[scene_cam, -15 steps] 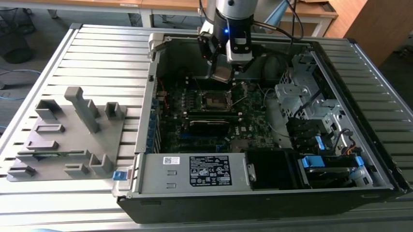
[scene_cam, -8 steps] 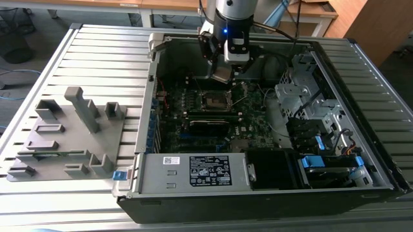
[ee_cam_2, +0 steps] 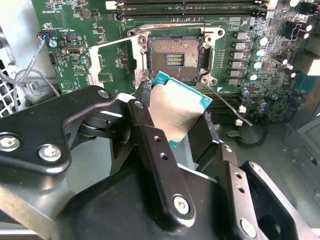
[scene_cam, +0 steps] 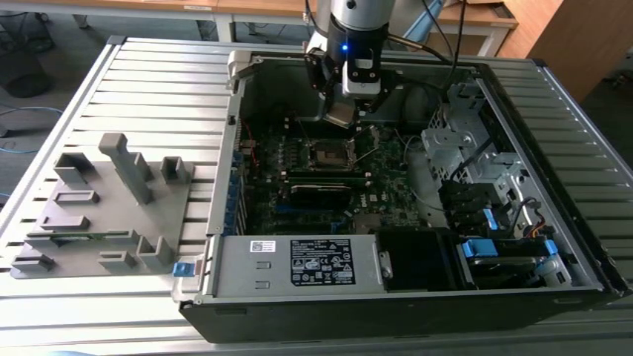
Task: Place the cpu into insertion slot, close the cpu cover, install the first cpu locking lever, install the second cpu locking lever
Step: 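Place the cpu into insertion slot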
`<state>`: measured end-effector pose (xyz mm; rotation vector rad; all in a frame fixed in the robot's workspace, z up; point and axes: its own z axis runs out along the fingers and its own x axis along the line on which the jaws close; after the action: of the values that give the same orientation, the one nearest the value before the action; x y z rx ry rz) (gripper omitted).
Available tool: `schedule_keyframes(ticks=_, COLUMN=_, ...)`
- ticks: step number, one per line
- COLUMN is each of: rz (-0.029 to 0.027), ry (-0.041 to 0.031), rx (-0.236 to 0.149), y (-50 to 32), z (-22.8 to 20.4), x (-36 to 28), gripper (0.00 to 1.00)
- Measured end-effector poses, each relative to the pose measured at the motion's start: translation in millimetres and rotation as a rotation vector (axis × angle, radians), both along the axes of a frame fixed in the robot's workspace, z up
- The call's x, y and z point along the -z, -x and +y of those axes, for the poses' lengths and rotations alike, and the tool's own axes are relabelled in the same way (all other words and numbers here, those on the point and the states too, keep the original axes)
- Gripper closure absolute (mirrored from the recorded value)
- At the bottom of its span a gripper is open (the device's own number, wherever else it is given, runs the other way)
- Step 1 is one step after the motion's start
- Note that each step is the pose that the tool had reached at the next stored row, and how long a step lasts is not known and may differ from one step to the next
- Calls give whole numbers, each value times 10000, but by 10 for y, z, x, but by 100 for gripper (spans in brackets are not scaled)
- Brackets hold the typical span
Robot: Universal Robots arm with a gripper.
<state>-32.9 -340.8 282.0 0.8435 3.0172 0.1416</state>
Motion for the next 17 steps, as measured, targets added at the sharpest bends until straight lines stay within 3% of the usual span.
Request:
schedule_keyframes(ticks=10, rz=0, ry=0, rx=136, y=0, z=0, x=1, gripper=46)
schedule_keyframes(ticks=17, rz=0, ry=0, rx=1260, y=0, z=0, x=16, gripper=46)
